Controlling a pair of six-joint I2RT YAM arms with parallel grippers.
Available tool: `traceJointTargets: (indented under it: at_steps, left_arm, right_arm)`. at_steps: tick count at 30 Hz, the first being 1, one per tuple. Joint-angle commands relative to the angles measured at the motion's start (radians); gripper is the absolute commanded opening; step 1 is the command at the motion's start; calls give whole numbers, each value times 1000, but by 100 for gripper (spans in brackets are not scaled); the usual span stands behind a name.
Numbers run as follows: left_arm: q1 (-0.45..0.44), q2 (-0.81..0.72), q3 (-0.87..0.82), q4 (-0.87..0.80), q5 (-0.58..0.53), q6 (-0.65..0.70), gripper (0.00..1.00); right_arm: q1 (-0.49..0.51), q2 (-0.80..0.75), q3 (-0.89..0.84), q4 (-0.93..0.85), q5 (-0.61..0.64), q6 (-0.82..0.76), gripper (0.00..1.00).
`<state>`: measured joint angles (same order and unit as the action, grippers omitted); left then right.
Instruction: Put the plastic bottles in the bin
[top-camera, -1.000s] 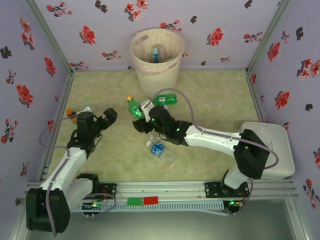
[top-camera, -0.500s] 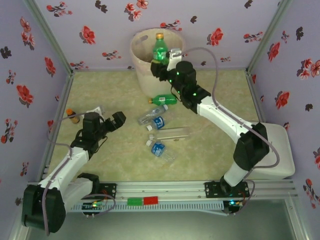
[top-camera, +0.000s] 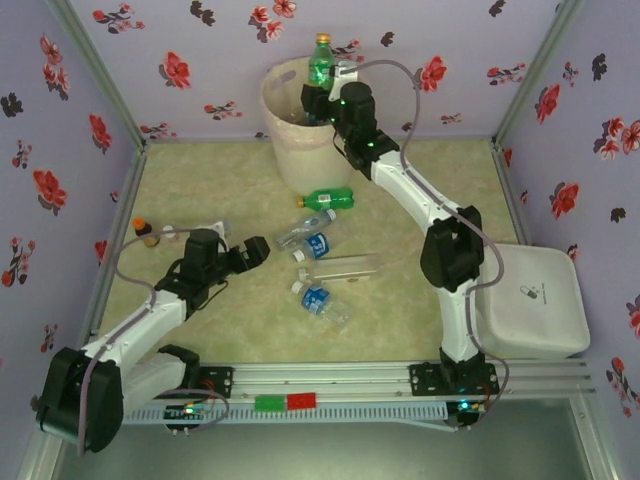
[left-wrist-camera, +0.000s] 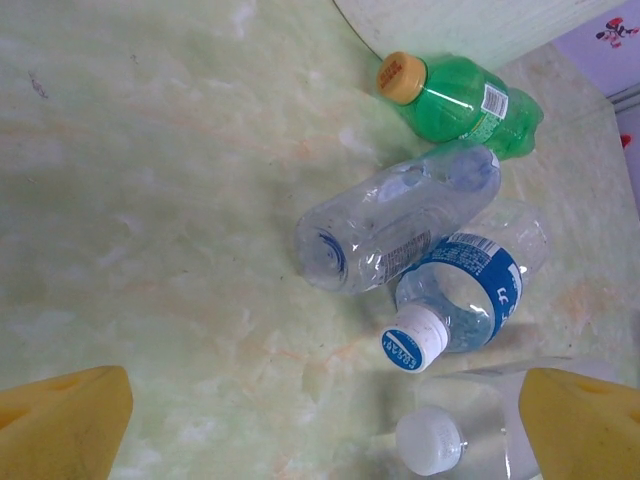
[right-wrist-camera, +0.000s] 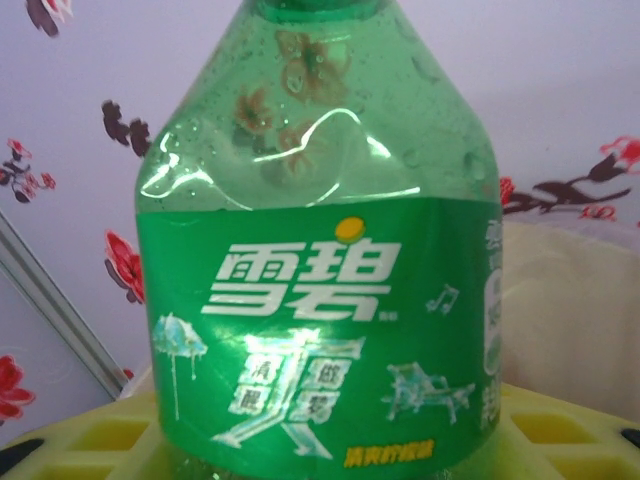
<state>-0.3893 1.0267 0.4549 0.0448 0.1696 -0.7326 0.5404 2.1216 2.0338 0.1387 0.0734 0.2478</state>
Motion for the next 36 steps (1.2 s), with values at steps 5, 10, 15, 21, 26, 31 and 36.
traceJointTargets:
  at_steps: [5,10,15,21,26,31,36]
  left_arm:
    - [-12,0,14,-11,10,34,99]
    - [-13,-4,13,-18,10,32,100]
    - [-13,-18,13,-30,10,29,100]
    - [-13,-28,19,-43,8,28,100]
    - [-13,-46,13,-39,-17,8,100]
    - [-14,-59,2,-23,-46,-25,100]
    - [-16,-53,-1,4,-63,-56,100]
  right_arm:
    - [-11,76,137,-60,-21,24,54]
    - [-20,111,182,-81,-22,34,62]
    - [-23,107,207,-98,-28,41,93]
    - [-23,29,188,-105,-45,20,100]
    - [-17,-153,-28,-23,-91,-1,100]
    - [5,-381,-347,76,-117,-12,100]
    - [43,-605,-629,55,-135,-19,100]
